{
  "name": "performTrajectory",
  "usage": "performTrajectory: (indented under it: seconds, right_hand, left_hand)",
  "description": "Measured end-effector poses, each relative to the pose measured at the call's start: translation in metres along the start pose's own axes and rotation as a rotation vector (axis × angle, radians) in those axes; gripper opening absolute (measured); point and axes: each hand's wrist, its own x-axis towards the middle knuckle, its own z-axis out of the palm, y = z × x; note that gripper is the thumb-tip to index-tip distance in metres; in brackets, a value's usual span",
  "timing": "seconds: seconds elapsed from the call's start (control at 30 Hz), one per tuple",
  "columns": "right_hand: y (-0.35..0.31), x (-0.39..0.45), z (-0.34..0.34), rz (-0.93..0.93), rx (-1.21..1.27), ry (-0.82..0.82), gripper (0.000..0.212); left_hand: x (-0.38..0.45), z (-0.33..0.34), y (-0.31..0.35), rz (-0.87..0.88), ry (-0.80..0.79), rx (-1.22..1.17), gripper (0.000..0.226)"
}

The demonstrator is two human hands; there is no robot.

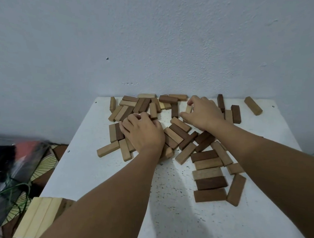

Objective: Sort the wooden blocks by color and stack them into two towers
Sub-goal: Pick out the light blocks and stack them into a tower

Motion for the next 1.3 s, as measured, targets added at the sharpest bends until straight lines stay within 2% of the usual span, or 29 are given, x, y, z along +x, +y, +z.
performTrajectory:
  seconds: [0.17, 0.3, 0.37, 0.43, 0.6, 0.7, 0.87, 0.97, 1.1, 1.2, 1.3]
  right_hand:
    - [-0.004, 0.003, -0.007, 0.028, 0.057, -0.084, 0.041]
    - [-0.014, 0.001, -0.004, -0.221, 0.103, 0.142, 0.041]
    - [-0.028, 0.001, -0.002, -0.329, 0.135, 0.076, 0.048]
    - [-0.043, 0.004, 0.003, -0.361, 0.085, -0.02, 0.048]
    - [-0.056, 0.009, 0.013, -0.326, -0.234, -0.088, 0.017]
    - [-0.054, 0.006, 0.014, -0.298, -0.282, -0.138, 0.025]
    - [-0.043, 0.002, 0.005, -0.293, -0.163, -0.126, 0.031]
    - [-0.044, 0.004, 0.002, -0.287, -0.221, -0.167, 0.041]
    - [-0.052, 0.004, 0.002, -0.318, -0.351, -0.186, 0.022]
    - [-0.048, 0.002, 0.001, -0.32, -0.256, -0.171, 0.036]
    - [-0.047, 0.005, -0.002, -0.27, -0.191, -0.255, 0.066]
  left_hand:
    - [0.001, 0.002, -0.002, 0.008, 0.002, 0.009, 0.022]
    - [0.002, 0.004, -0.001, 0.021, 0.015, 0.006, 0.023]
    - [0.002, 0.006, -0.001, 0.03, 0.031, 0.012, 0.022]
    - [0.002, 0.009, -0.002, 0.044, 0.063, 0.017, 0.02]
    - [0.002, 0.013, -0.004, 0.038, 0.085, -0.009, 0.02]
    - [0.003, 0.013, -0.003, 0.036, 0.086, -0.013, 0.019]
    - [0.003, 0.014, -0.004, 0.033, 0.098, -0.022, 0.017]
    - [0.003, 0.013, -0.003, 0.036, 0.097, -0.018, 0.017]
    - [0.003, 0.013, -0.004, 0.028, 0.087, -0.025, 0.015]
    - [0.003, 0.012, -0.003, 0.027, 0.088, -0.026, 0.016]
    - [0.002, 0.01, -0.003, 0.035, 0.074, -0.019, 0.019]
